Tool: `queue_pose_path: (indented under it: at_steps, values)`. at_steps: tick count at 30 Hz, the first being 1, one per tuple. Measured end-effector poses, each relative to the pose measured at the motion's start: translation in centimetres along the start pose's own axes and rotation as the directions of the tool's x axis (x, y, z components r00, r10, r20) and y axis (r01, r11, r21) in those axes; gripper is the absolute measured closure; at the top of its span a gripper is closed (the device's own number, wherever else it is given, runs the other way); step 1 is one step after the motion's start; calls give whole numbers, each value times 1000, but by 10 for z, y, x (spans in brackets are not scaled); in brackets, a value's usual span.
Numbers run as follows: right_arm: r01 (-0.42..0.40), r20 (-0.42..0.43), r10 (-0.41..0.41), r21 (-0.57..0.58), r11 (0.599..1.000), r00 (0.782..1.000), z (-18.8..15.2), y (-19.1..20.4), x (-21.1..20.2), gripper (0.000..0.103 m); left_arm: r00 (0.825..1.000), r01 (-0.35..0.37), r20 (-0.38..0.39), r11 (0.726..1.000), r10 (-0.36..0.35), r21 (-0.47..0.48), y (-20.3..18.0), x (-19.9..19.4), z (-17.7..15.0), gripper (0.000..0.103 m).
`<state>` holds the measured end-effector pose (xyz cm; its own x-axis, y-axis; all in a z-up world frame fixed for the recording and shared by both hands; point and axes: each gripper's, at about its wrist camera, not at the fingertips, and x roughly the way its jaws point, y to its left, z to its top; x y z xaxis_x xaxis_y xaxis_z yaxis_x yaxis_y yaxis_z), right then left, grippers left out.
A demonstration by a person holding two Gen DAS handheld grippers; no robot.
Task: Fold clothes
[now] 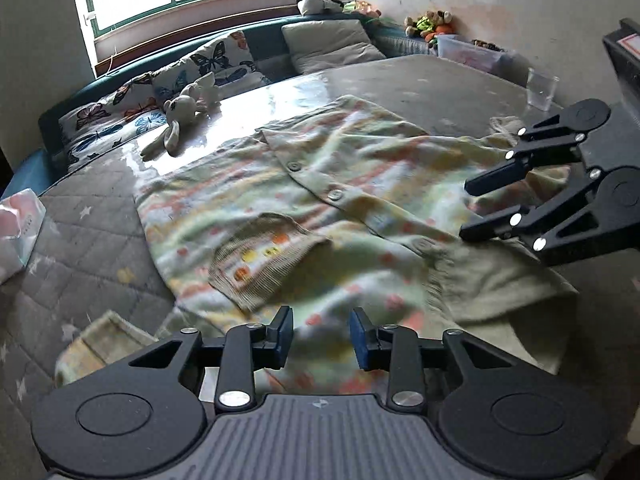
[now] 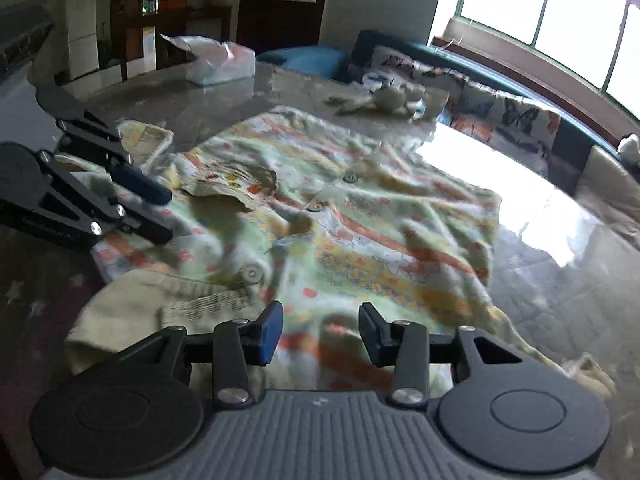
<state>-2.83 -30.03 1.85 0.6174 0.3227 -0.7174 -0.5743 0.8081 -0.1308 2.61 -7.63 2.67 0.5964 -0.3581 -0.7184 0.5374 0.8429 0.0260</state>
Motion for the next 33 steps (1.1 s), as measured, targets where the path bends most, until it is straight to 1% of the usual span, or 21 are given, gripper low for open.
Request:
queue_pose_path:
  at_steps: [3, 6, 8, 11, 12, 13, 14, 15, 16, 21, 24, 27, 30, 33]
  values:
    - [-37, 28, 37, 11, 999, 999, -2, 6, -22, 61, 1000, 21, 17, 1000, -22, 1, -9, -7, -10, 69]
    - [-100, 23, 100, 13, 995, 995, -8, 16, -33, 61, 999, 43, 33, 999, -43, 1, -18, -15, -19, 69]
    - [-111, 3, 111, -7, 994, 994, -13, 25, -33, 63, 998, 47, 33, 999, -47, 10, -23, -16, -23, 69]
    - [-84, -20, 83, -41, 996, 996, -21, 38, -28, 66, 998, 47, 27, 998, -48, 28, -28, -14, -27, 69]
    - [-77, -19, 76, -45, 996, 997, -23, 40, -27, 73, 999, 47, 25, 998, -48, 34, -30, -14, -28, 69]
    - [-71, -16, 70, -48, 996, 997, -24, 42, -27, 75, 998, 49, 25, 998, -50, 35, -30, -14, -29, 69]
    - [-66, -7, 66, -46, 997, 998, -24, 41, -28, 80, 998, 52, 29, 998, -53, 30, -29, -16, -29, 69]
    - [-60, 7, 60, -35, 998, 998, -23, 40, -32, 95, 998, 57, 34, 998, -58, 27, -28, -18, -28, 69]
    - [-56, 20, 56, -21, 998, 998, -21, 38, -35, 98, 997, 62, 36, 998, -63, 27, -28, -19, -29, 69]
    - [-87, 79, 81, 80, 993, 994, -16, 23, -48, 100, 997, 72, 30, 996, -74, 52, -34, -21, -33, 69]
    - [-107, 53, 103, 96, 990, 993, -21, 24, -41, 100, 997, 64, 46, 997, -65, 40, -31, -25, -28, 69]
    - [-114, 22, 112, 71, 991, 993, -29, 33, -32, 99, 994, 55, 92, 998, -57, 25, -26, -34, -15, 69]
    - [-124, 13, 123, 60, 991, 992, -32, 36, -30, 93, 989, 69, 126, 997, -71, 22, -27, -36, 3, 69]
    - [-163, 33, 160, 95, 982, 986, -31, 28, -40, 85, 986, 93, 133, 995, -97, 33, -36, -25, 16, 69]
